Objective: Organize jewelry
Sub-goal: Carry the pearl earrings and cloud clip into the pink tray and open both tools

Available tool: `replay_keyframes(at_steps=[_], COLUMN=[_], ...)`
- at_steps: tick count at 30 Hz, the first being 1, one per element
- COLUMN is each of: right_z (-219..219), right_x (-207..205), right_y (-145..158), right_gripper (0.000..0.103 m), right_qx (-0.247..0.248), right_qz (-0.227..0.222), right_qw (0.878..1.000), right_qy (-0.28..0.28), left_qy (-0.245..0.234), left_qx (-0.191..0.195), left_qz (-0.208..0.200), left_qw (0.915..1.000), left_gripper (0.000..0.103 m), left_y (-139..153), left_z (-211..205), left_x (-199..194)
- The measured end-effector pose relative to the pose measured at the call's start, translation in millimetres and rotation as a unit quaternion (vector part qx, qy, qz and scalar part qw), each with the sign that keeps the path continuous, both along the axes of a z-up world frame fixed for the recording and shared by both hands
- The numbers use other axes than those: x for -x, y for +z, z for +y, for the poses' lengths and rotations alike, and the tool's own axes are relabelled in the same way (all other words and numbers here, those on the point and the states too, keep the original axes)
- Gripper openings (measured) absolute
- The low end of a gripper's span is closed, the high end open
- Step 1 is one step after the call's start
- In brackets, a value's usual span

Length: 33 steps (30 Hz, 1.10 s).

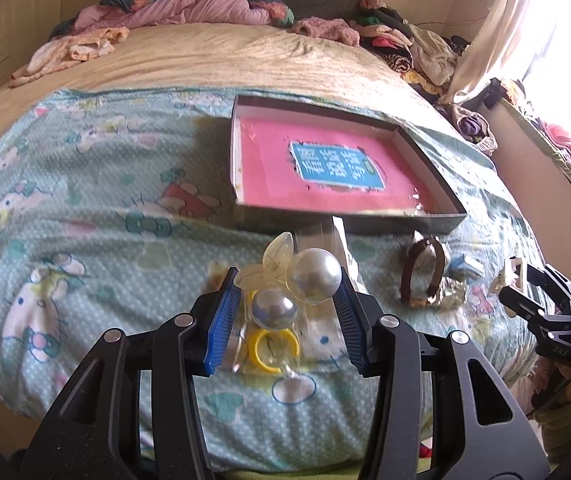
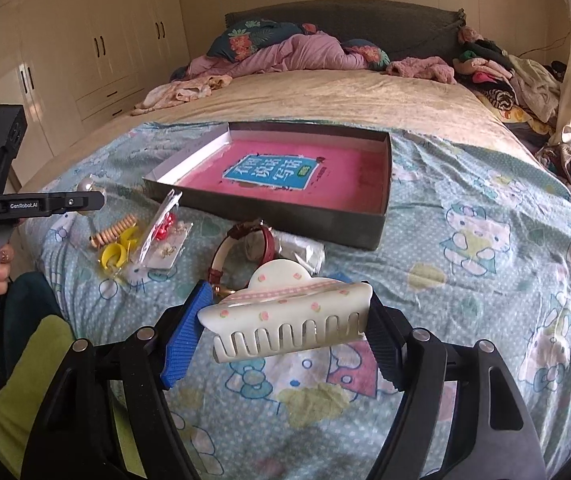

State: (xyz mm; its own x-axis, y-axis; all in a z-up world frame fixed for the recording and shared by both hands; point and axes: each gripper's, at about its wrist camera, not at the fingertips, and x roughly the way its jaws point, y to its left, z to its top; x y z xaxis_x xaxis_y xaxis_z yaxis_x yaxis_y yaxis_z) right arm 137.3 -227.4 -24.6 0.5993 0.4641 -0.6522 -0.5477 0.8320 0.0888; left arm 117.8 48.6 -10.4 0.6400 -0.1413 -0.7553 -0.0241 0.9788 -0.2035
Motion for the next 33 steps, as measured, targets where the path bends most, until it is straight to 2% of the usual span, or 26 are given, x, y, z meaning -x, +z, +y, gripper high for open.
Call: replay_keyframes(at_steps=[10,21,27,33], right_z=[8.8,21.2,25.9,30.6], right_x=[-33.2,-76.6,-100.1,-125.7], right_y=[38.9,63.4,60.4,44.7], right_gripper=[0.072,0.072,0.072,0.072], right_qx=[-0.012,-0.025,-0.026,-0.028], right_qz=[-0.053,-0.09,-0.085,-0.058], right_qw=[0.999,0.996,0.996,0.998], right_qy=[-0.005,-0.011,-0.019,-0.026], left_qy=[0.006,0.014,0.013,0.006], left_qx=[-0.008,-0.003,-0.001,0.001], left_qz=[-0.023,-0.039,-0.028,-0.009], left_qw=[0.9997,0.9991,0.9995,0.9999], left_gripper=[0.038,0.038,0.038,0.038], left_y=[20.3,25.5,15.7,-3.8], left_z=[7.3,7.2,4.1,-5.0], left_x=[-34.4,-78.0,-102.6,-126.9])
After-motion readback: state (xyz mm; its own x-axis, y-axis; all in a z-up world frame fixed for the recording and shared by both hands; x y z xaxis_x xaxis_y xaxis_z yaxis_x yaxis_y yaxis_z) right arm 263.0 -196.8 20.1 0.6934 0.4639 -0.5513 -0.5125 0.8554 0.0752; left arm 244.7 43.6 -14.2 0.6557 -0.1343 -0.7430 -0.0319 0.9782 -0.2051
